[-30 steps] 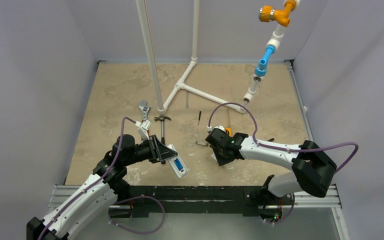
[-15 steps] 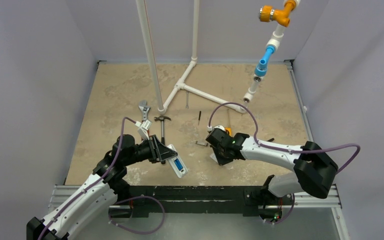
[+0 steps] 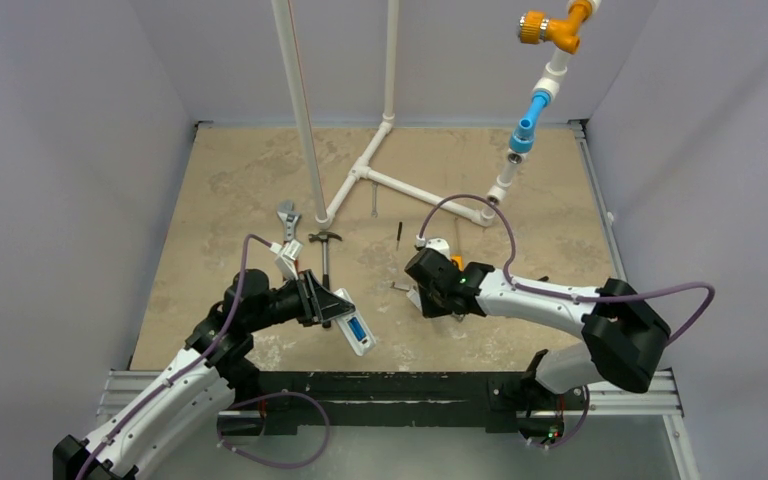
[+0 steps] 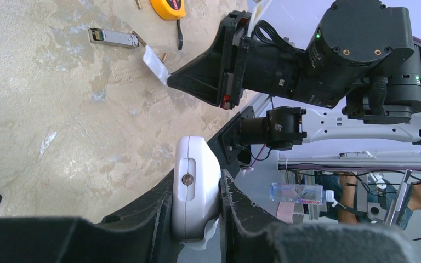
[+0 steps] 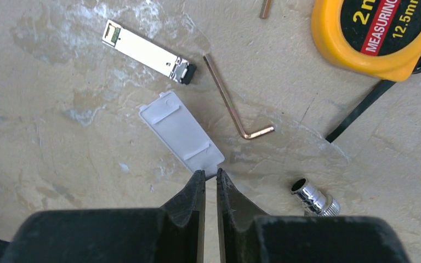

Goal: Load the batteries into the remote control
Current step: Adjust the battery cover at the center of the board.

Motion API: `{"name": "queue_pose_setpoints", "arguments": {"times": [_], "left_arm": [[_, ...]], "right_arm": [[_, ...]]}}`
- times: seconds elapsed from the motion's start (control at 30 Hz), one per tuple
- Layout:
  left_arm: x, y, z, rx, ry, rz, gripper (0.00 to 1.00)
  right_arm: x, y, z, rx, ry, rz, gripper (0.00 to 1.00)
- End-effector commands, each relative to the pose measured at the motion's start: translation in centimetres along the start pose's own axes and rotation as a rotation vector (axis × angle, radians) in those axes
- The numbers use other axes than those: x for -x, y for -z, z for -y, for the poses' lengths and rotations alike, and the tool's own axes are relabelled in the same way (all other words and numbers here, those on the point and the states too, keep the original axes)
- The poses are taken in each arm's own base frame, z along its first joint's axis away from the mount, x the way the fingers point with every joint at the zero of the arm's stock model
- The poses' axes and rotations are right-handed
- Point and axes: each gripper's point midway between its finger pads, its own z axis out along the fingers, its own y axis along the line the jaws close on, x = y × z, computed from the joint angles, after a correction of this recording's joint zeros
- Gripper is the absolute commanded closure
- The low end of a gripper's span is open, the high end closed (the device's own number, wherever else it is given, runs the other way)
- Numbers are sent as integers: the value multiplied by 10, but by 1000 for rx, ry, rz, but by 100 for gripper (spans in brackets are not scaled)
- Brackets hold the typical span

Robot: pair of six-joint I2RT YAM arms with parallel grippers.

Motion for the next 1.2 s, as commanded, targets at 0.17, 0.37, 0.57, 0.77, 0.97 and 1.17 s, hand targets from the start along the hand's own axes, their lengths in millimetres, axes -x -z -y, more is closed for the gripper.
{"name": "queue_pose_setpoints", "arguments": {"times": [0.17,0.37,0.57,0.77,0.97,1.17], "left_arm": [[8,2,12,-47,-34,32,100],[8,2,12,-47,-32,32,100],[7,2,11,-48,-32,33,100],[7,3,11,-49,-32,33,100],[7,3,12,-51,-32,30,100],[7,3,13,-48,-35,29,100]], "right_arm": [[37,-7,-16,-20,-153,110,93],[35,-14,-13,-53,-172,106,86],[36,-15,-16,-46,-181,105,82],[44,-7,-18,-21,-166,137,71],[50,-1,-25,36,-94,157,65],[56,0,-33,101,-38,152,59]]}}
